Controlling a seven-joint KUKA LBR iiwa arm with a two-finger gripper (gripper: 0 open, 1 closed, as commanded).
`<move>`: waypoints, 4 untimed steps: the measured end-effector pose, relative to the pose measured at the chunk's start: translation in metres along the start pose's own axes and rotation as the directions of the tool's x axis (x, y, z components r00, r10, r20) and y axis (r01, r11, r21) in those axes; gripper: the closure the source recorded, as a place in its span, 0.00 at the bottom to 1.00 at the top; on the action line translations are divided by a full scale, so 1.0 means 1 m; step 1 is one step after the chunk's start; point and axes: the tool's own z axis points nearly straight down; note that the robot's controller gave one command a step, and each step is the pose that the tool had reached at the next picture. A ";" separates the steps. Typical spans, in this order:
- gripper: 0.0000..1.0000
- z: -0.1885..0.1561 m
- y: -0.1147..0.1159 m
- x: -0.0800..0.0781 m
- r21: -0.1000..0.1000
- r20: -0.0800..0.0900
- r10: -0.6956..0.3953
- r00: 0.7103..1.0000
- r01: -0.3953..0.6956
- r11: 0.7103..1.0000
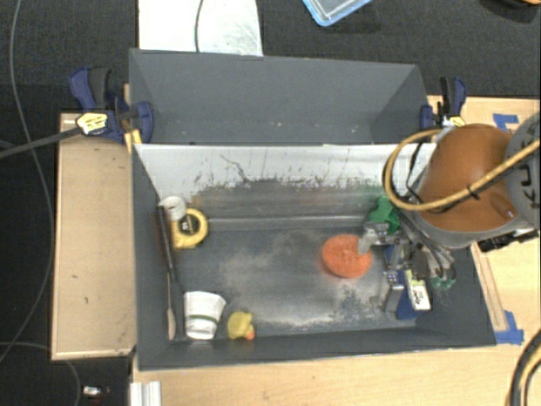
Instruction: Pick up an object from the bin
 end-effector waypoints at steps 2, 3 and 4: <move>0.00 0.014 0.020 -0.046 0.001 0.011 -0.026 1.000 0.026 1.000; 0.00 0.021 0.027 -0.060 0.001 0.013 -0.078 0.997 0.078 0.997; 0.00 0.056 0.024 -0.044 0.003 0.015 -0.176 0.984 0.176 0.984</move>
Offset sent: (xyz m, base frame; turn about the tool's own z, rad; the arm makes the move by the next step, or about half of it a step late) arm 0.0513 0.0231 -0.0181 -0.0286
